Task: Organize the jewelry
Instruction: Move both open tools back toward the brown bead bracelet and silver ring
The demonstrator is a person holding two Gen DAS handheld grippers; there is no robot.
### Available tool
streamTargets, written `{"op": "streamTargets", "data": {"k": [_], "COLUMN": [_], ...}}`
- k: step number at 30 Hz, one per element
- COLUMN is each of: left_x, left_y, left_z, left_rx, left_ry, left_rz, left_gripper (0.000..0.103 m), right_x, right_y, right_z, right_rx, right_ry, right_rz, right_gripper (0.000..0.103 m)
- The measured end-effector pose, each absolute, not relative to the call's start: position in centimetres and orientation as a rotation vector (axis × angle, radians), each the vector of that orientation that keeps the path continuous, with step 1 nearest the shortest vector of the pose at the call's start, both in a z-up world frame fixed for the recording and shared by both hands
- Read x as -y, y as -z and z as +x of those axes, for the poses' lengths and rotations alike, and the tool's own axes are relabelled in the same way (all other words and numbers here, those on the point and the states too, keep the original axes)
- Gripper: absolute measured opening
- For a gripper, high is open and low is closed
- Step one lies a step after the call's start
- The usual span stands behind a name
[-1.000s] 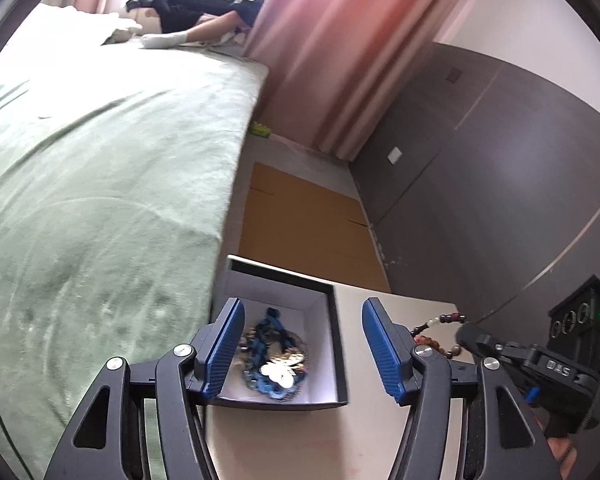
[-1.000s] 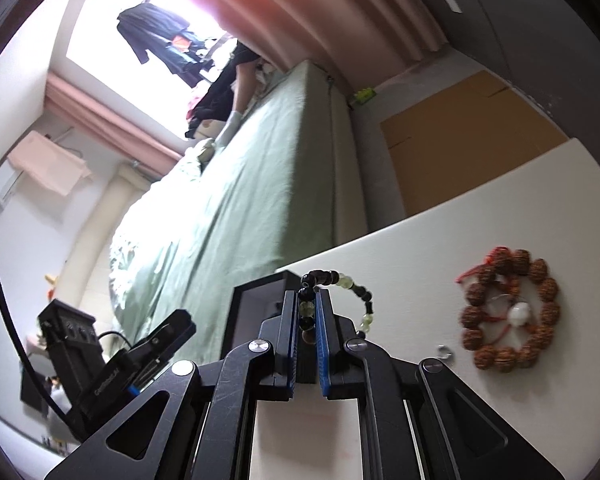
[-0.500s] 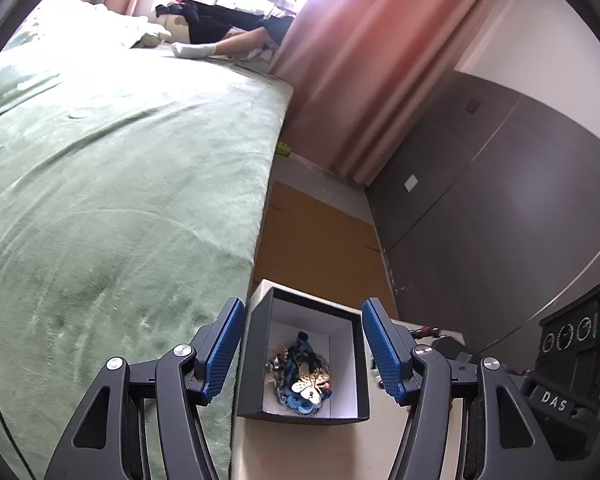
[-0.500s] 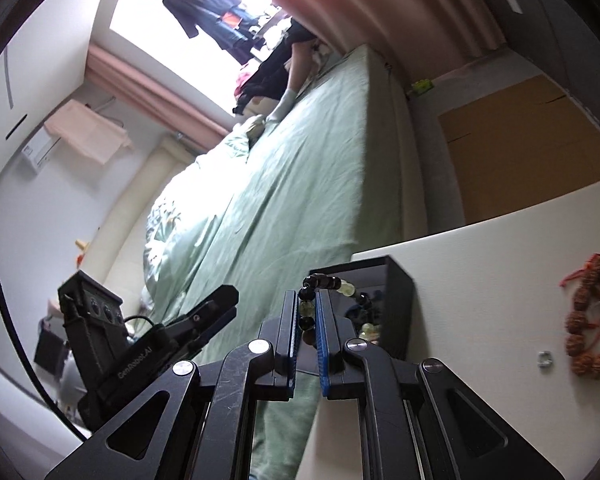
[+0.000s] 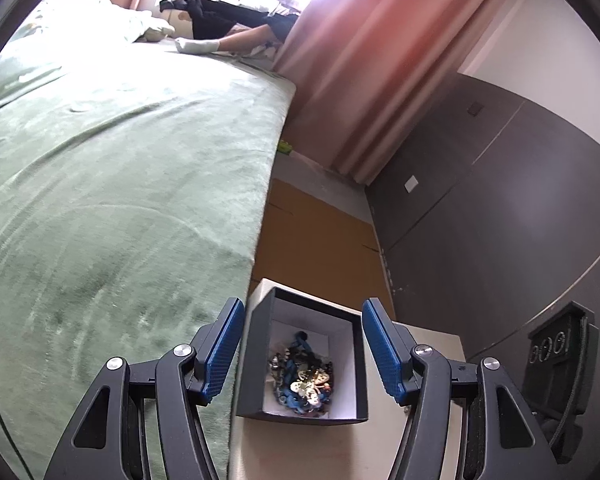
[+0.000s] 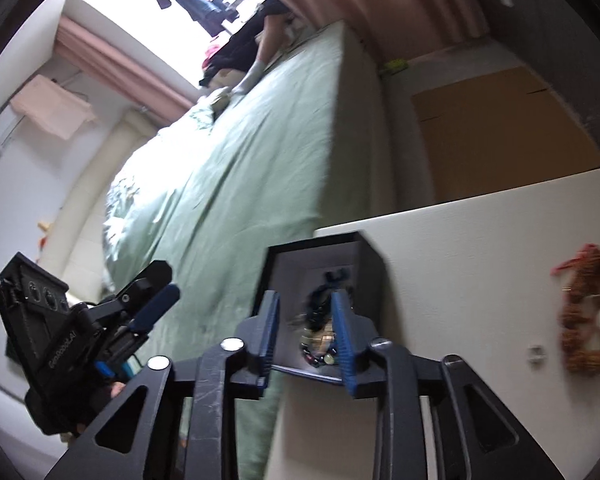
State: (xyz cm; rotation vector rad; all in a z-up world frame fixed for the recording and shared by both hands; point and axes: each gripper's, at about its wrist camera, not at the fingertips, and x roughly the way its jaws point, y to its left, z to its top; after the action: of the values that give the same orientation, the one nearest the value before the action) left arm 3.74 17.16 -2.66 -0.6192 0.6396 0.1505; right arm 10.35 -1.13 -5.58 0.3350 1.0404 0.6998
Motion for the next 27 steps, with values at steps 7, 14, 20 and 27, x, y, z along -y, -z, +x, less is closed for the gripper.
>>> {"op": "streamTargets", "data": {"k": [7,14,20,27], "left_x": [-14.9,-11.0,-6.8,-1.5], "left_y": [2.9,3.4,3.9,5.0], "left_z": [4.7,6.3,7.7,9.1], "left_rx": [-0.662,-0.692,-0.725,-0.766], "left_ry": [-0.120,-0.066,-0.005,0.066], "left_rz": [-0.590,-0.541,-0.461,-0.343], "left_gripper": [0.062,0.062,0.062,0.062], "right_x": [6.8,11.7,15.3,19.1], "right_y": [4.1,3.5,4.0,4.8], "right_z": [10.0,10.7,11.2,11.5], "right_rx": [-0.993,-0.989,-1.022,-1.067], "right_ry": [-0.584,-0.478,-0.400,-0.327], "right_rz": [0.351,0.380,0.414,0.449], "right_gripper": [0.056,0.062,0.062,0.062]}}
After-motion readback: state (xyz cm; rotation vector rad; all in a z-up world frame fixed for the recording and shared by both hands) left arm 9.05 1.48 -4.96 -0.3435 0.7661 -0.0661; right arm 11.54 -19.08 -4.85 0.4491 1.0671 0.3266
